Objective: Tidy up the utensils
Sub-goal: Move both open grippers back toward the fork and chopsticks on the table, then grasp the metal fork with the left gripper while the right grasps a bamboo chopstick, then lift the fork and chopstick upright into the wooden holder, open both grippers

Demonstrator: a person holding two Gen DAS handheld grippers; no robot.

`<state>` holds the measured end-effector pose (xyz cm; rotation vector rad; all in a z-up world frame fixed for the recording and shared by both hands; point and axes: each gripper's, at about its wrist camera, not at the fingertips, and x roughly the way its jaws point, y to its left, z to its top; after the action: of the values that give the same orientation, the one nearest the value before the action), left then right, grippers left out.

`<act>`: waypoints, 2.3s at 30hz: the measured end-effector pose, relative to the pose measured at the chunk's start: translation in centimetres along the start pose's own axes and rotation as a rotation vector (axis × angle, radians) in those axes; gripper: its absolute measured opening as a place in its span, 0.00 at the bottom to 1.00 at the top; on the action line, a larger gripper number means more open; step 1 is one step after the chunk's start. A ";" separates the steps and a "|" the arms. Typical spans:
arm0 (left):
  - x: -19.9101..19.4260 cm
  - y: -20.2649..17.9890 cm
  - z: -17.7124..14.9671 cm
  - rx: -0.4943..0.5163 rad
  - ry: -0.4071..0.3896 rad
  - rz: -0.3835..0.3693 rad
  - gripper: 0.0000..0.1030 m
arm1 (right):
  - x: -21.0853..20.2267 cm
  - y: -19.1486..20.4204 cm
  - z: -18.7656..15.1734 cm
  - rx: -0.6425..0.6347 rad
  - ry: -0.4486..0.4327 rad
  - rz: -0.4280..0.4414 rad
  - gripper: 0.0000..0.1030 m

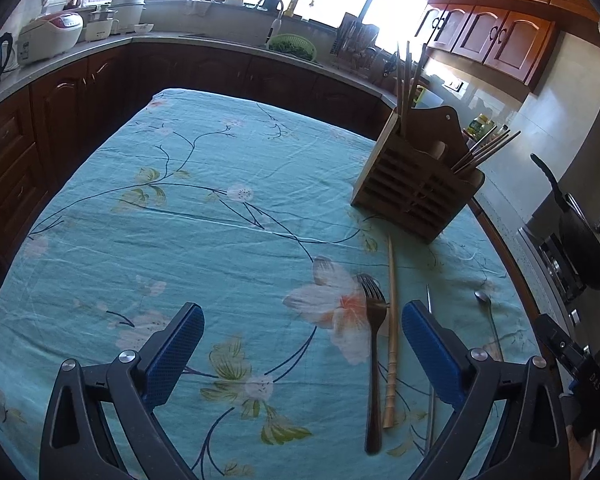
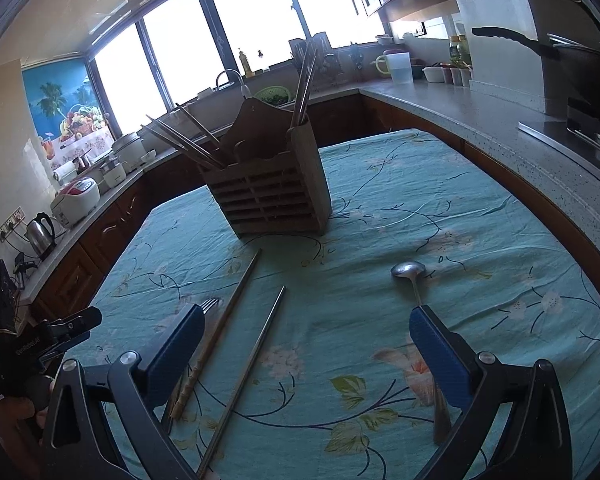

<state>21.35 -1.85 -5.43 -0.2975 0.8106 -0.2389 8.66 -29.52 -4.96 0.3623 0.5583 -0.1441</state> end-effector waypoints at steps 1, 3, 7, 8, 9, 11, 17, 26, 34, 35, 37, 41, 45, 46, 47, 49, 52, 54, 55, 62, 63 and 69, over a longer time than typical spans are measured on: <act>0.3 -0.2 0.1 0.006 0.007 -0.004 0.93 | 0.3 0.1 0.0 -0.001 0.007 0.002 1.00; 1.3 -0.7 0.2 0.022 0.035 -0.008 0.84 | 0.9 0.3 0.1 -0.002 0.024 0.004 0.99; 3.7 -1.5 0.8 0.040 0.100 -0.034 0.71 | 2.3 0.6 0.4 -0.007 0.062 0.008 0.87; 4.3 -1.7 1.0 0.040 0.114 -0.042 0.68 | 2.6 0.6 0.5 -0.003 0.075 0.012 0.82; 4.8 -1.9 1.2 0.041 0.128 -0.051 0.65 | 3.1 0.7 0.7 0.003 0.089 0.018 0.79; 5.9 -2.5 1.5 0.053 0.156 -0.065 0.60 | 4.1 0.8 0.9 0.010 0.117 0.027 0.66; 9.8 -4.5 2.4 0.122 0.236 -0.091 0.45 | 7.1 1.1 1.8 0.035 0.173 0.064 0.54; 14.7 -7.1 2.5 0.238 0.295 -0.065 0.24 | 9.5 1.7 2.9 0.052 0.194 0.083 0.51; 12.3 -3.4 1.5 0.253 0.285 -0.043 0.24 | 11.7 3.5 2.6 0.014 0.247 0.109 0.48; 11.7 -2.5 1.5 0.232 0.285 -0.034 0.24 | 12.2 3.8 2.6 0.005 0.255 0.112 0.48; 11.4 -1.1 1.8 0.184 0.290 -0.033 0.24 | 13.5 4.6 2.7 -0.013 0.272 0.112 0.45; 11.3 0.0 2.5 0.146 0.293 -0.017 0.24 | 16.3 6.4 3.1 -0.057 0.309 0.092 0.36; 11.9 -0.6 2.6 0.164 0.291 -0.007 0.25 | 18.7 8.1 3.4 -0.133 0.327 0.038 0.35; 12.1 -0.8 2.6 0.176 0.287 0.000 0.25 | 19.0 8.6 3.4 -0.167 0.328 0.017 0.35; 12.0 -0.9 2.6 0.187 0.284 0.006 0.25 | 19.0 9.0 3.4 -0.192 0.326 -0.002 0.34; 12.1 -1.3 2.4 0.202 0.273 0.014 0.25 | 19.0 9.4 3.4 -0.217 0.322 -0.046 0.17; 11.7 -1.2 2.3 0.190 0.266 -0.001 0.23 | 18.4 8.2 3.7 -0.137 0.335 0.007 0.07; 11.3 -0.7 2.4 0.159 0.266 -0.029 0.21 | 17.3 6.9 3.9 -0.064 0.336 0.069 0.06; 11.1 -0.5 2.4 0.145 0.261 -0.045 0.20 | 16.6 6.4 4.0 -0.034 0.330 0.095 0.06; 6.2 -0.1 3.0 0.131 0.179 -0.086 0.19 | 8.8 4.9 5.2 0.025 0.216 0.200 0.05; 5.4 -0.1 3.1 0.130 0.164 -0.094 0.19 | 7.7 4.8 5.4 0.023 0.198 0.207 0.05; -0.2 -0.4 3.5 0.133 0.066 -0.141 0.03 | 1.3 4.6 7.0 0.011 0.084 0.262 0.05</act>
<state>23.77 -1.59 -2.90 -0.2224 0.8352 -0.4353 14.21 -27.92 1.17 0.4500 0.5881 0.1205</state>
